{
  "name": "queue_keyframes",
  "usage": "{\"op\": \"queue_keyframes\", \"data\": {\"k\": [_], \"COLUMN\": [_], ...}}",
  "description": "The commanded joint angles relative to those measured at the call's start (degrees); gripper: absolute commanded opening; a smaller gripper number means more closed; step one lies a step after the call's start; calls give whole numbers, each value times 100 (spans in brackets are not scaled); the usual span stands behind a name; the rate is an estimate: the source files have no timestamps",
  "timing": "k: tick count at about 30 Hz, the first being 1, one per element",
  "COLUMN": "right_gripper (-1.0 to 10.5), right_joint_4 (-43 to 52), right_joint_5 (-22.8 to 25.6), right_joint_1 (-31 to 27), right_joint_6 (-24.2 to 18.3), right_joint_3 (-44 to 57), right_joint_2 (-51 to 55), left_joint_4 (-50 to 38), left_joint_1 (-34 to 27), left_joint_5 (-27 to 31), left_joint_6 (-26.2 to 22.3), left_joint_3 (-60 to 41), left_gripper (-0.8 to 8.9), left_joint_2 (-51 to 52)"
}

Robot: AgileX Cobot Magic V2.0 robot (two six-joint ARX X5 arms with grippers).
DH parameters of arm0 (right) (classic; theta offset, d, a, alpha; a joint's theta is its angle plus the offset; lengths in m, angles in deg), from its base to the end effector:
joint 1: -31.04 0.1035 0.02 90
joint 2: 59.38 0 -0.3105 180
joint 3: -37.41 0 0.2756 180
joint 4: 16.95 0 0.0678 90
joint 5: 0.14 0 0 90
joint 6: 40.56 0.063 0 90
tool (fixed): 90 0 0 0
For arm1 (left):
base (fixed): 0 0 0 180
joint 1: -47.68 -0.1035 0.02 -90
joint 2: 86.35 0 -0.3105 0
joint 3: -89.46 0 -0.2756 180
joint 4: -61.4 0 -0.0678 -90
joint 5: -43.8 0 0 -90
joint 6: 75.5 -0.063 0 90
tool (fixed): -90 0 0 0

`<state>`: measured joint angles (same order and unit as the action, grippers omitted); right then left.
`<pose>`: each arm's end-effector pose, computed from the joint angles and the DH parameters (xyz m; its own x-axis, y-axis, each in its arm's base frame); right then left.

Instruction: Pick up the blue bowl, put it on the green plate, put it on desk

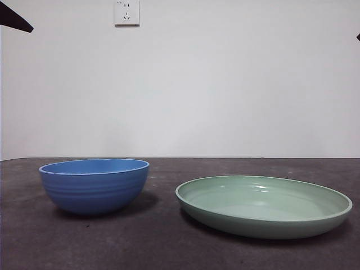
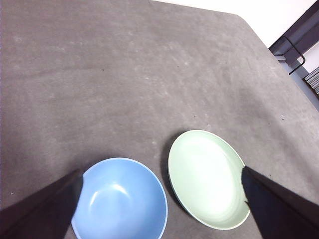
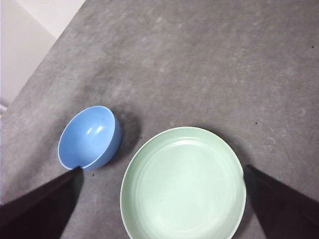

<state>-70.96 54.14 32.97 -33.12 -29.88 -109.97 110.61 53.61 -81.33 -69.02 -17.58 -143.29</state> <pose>0.1801 0.0429 0.3505 0.6257 0.6052 -0.4921 -0.4089 0.7917 0.4539 0.2105 -0.0583 0.3745 0.6213 -0.6431 -0.4477 0.4984 0.7652 -0.4074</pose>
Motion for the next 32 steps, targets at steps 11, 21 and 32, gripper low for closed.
{"op": "queue_keyframes", "data": {"k": [11,21,32], "right_gripper": [547,547,547], "right_joint_4": [28,24,26], "right_joint_5": [9,-31,-26], "right_joint_1": [20,20,20], "right_joint_6": [-61,-59,-44], "right_joint_3": [-90,-90,-90], "right_joint_2": [-24,-24,-24], "left_joint_4": [44,660,688], "left_joint_1": [20,59,391], "left_joint_5": [-44,125,1008], "left_joint_6": [-251,-280,-321], "left_joint_3": [127,129,129], "left_gripper": [531,530,527], "left_joint_2": [-264,-1362,-2833]}}
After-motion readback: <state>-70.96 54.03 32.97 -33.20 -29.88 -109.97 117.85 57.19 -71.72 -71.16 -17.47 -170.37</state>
